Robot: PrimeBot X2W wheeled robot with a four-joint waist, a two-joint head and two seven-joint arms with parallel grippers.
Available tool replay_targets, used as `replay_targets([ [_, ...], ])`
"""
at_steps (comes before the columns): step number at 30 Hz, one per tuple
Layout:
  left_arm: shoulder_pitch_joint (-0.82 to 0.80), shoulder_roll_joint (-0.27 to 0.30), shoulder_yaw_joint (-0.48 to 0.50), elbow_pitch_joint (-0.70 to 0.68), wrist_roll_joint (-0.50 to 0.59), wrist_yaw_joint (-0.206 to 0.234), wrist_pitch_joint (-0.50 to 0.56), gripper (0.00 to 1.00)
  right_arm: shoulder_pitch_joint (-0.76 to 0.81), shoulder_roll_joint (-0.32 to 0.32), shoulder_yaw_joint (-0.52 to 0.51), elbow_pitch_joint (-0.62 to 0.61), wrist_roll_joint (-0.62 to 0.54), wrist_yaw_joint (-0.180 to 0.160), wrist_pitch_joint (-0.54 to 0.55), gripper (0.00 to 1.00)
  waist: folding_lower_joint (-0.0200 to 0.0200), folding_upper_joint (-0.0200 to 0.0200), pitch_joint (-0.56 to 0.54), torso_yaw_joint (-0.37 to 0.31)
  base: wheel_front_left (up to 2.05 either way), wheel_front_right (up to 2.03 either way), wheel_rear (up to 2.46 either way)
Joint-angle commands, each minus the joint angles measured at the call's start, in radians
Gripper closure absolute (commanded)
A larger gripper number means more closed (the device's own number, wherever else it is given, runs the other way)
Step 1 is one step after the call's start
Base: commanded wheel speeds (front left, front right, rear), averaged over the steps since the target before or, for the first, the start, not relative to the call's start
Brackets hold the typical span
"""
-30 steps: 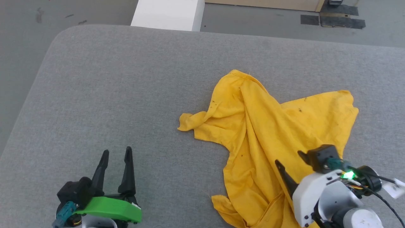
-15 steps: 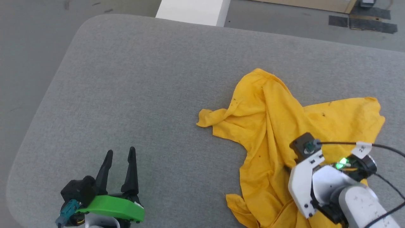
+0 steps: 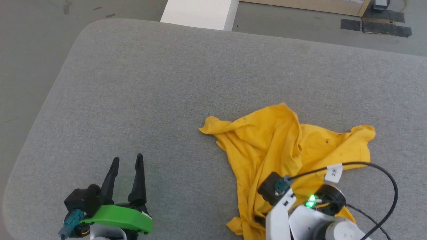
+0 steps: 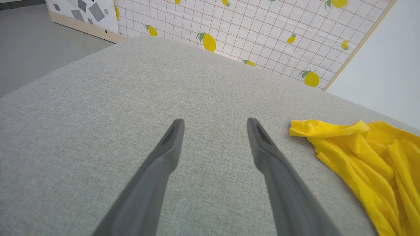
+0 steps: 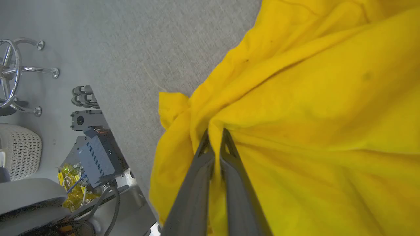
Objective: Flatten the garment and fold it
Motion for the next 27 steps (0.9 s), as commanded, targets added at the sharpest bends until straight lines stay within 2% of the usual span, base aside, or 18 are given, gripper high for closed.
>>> replay_targets([
  [1,-0.012,0.000,-0.002,0.001,-0.010,-0.007,-0.004,0.00,0.020,-0.008,0.001,-0.005,0.012,-0.001,0.007,1.00,0.0000,0.0000,-0.004,-0.005,0.00,0.00,0.00],
  [2,-0.011,0.001,-0.004,0.001,-0.010,-0.007,-0.004,0.00,0.026,-0.014,0.002,-0.004,0.011,-0.001,0.009,0.97,0.0000,0.0000,-0.005,-0.007,0.00,0.00,0.00],
  [4,-0.008,0.004,-0.005,0.003,-0.010,-0.007,-0.004,0.00,0.032,-0.023,-0.001,-0.005,0.003,-0.001,-0.004,0.47,0.0000,0.0000,-0.011,-0.013,0.00,0.00,0.00],
  [5,-0.004,0.005,-0.005,0.003,-0.009,-0.007,-0.004,0.00,0.034,-0.019,-0.013,-0.007,-0.001,-0.001,-0.024,0.00,0.0000,0.0000,-0.015,-0.016,0.00,0.00,0.00],
  [10,0.013,0.009,-0.001,-0.001,0.000,-0.007,-0.004,0.00,0.039,0.027,-0.103,-0.045,-0.020,-0.001,-0.142,0.00,0.0000,0.0000,-0.037,-0.037,0.00,0.00,0.00],
  [14,0.029,0.009,0.004,-0.012,0.007,-0.007,-0.004,0.00,0.061,0.080,-0.232,-0.103,-0.078,-0.001,-0.279,0.00,0.0000,0.0000,-0.056,-0.056,0.00,0.00,0.00],
  [20,0.056,0.010,0.018,-0.049,0.019,-0.007,-0.004,0.00,0.143,0.167,-0.415,-0.170,-0.276,-0.001,-0.527,0.00,0.0000,0.0000,-0.073,-0.093,0.00,0.00,0.00],
  [27,0.082,0.023,0.013,-0.108,0.027,-0.007,-0.004,0.00,0.279,0.236,-0.544,-0.157,-0.433,-0.001,-0.717,0.00,0.0000,0.0000,-0.071,-0.133,0.00,0.00,0.00],
])
